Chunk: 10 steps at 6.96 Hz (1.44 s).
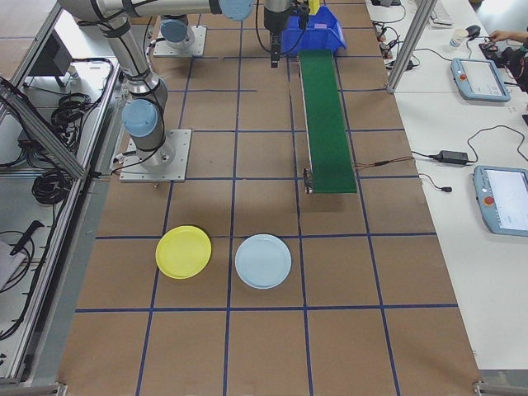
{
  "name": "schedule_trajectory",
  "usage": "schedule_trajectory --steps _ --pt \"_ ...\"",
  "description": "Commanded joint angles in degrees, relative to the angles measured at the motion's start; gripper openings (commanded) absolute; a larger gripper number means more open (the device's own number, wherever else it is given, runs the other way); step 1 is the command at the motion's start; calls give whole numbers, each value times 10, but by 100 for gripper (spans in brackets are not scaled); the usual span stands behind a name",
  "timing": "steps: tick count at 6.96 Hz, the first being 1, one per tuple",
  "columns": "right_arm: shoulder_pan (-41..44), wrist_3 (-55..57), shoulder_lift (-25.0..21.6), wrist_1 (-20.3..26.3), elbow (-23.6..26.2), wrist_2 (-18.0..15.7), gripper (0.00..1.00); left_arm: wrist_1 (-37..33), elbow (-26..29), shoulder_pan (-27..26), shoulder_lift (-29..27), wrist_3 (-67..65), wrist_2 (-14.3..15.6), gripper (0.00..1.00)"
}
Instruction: Move block left to right into plate
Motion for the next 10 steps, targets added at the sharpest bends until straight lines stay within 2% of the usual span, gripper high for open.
schedule_trajectory --steps 1,3,4,5,6,7,8,10 --pt "-1 0 0 0 0 0 100 1 15 -67 2 -91 -12 28" --pt "-2 0 0 0 0 0 100 43 15 -87 -52 -113 -14 28" --pt "-2 0 0 0 1 0 100 63 17 -96 -93 -112 -38 28" --pt "-2 0 0 0 0 0 100 93 18 -101 -118 -111 -41 28" --pt "-1 0 0 0 0 0 100 94 18 -101 -123 -109 -41 29" --pt "-2 0 0 0 0 0 100 94 18 -101 -126 -109 -40 79" --pt "-2 0 0 0 1 -1 100 94 18 -101 -128 -109 -38 98" --pt "-2 0 0 0 1 -1 100 91 26 -101 -114 -109 -37 100"
